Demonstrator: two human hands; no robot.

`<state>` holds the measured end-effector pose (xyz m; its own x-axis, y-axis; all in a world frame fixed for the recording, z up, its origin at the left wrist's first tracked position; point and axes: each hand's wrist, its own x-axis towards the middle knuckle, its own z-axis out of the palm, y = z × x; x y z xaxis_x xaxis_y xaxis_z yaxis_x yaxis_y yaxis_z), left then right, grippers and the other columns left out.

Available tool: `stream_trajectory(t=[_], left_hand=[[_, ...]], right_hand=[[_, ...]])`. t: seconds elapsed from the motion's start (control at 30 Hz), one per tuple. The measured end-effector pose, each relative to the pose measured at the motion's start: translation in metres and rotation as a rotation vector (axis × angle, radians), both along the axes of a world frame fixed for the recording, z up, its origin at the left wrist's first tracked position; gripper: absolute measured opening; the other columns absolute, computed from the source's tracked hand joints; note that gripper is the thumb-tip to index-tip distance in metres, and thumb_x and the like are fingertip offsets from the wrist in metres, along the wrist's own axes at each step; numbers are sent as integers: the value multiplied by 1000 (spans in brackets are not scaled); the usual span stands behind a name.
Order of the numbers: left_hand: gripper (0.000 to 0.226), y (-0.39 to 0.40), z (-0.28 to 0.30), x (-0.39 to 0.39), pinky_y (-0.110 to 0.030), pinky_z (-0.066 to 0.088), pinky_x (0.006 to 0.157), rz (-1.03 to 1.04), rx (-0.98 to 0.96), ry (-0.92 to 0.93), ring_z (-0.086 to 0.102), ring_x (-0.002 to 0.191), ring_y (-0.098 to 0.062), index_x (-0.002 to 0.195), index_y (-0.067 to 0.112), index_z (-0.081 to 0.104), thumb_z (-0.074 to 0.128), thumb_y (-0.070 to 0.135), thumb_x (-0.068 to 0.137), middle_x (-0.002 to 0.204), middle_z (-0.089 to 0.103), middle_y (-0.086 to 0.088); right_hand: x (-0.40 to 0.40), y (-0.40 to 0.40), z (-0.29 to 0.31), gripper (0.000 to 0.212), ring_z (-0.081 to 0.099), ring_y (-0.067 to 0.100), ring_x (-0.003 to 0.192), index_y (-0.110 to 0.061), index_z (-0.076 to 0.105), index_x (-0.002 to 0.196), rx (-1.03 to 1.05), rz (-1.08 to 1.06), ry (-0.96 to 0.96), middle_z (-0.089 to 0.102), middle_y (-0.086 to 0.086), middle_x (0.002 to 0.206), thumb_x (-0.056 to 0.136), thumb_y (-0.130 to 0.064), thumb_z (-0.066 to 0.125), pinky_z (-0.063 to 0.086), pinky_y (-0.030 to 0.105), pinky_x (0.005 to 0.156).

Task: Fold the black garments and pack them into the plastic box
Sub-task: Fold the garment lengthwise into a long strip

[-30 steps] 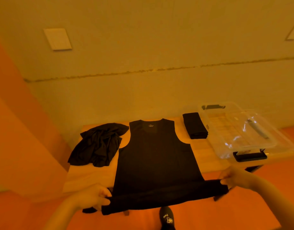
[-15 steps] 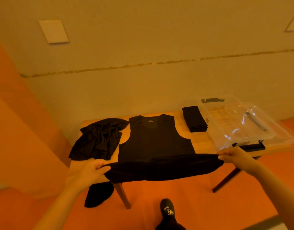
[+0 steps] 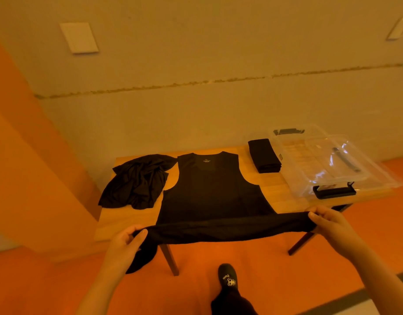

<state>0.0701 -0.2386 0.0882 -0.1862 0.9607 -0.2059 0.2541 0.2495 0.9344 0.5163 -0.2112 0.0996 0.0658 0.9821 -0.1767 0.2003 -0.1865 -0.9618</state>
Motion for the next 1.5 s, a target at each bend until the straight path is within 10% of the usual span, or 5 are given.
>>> stream_trajectory(t=[0.2,0.37,1.0,1.27,1.5], left_hand=[[12,4,-3,-8,-47,50,78,-5,-15,48,61,84,-34,90,12,67,55,10,90,88,65,-19],[15,48,6,0,-18,48,60,-15,4,75,59,74,-15,85,18,65,54,9,91,79,63,-4],[38,385,-93,7,-35,42,96,159,-172,470,52,118,-27,128,6,49,54,19,92,127,55,-12],[59,246,-172,60,-29,6,112,-540,-2,916,24,138,-17,132,18,40,3,45,95,143,38,-3],[56,188,-186,31,-51,41,95,115,-330,644,48,113,-40,121,1,52,60,41,83,123,53,-22]], right_hand=[[2,5,5,87,67,22,67,3,60,82,-11,7,-55,68,10,73,40,-72,76,55,25,59],[0,56,0,18,65,31,80,-1,64,88,-54,-8,-150,64,25,88,92,-10,49,56,34,74],[-54,411,-98,35,55,32,110,-5,50,127,-171,-96,-632,59,15,120,94,-16,51,45,37,84],[-100,277,-150,56,27,13,139,-23,31,142,-100,417,-913,29,-2,150,91,-27,55,24,27,111],[-60,191,-181,57,47,32,120,-3,47,130,-283,-88,-822,46,17,134,80,-17,70,43,43,96]])
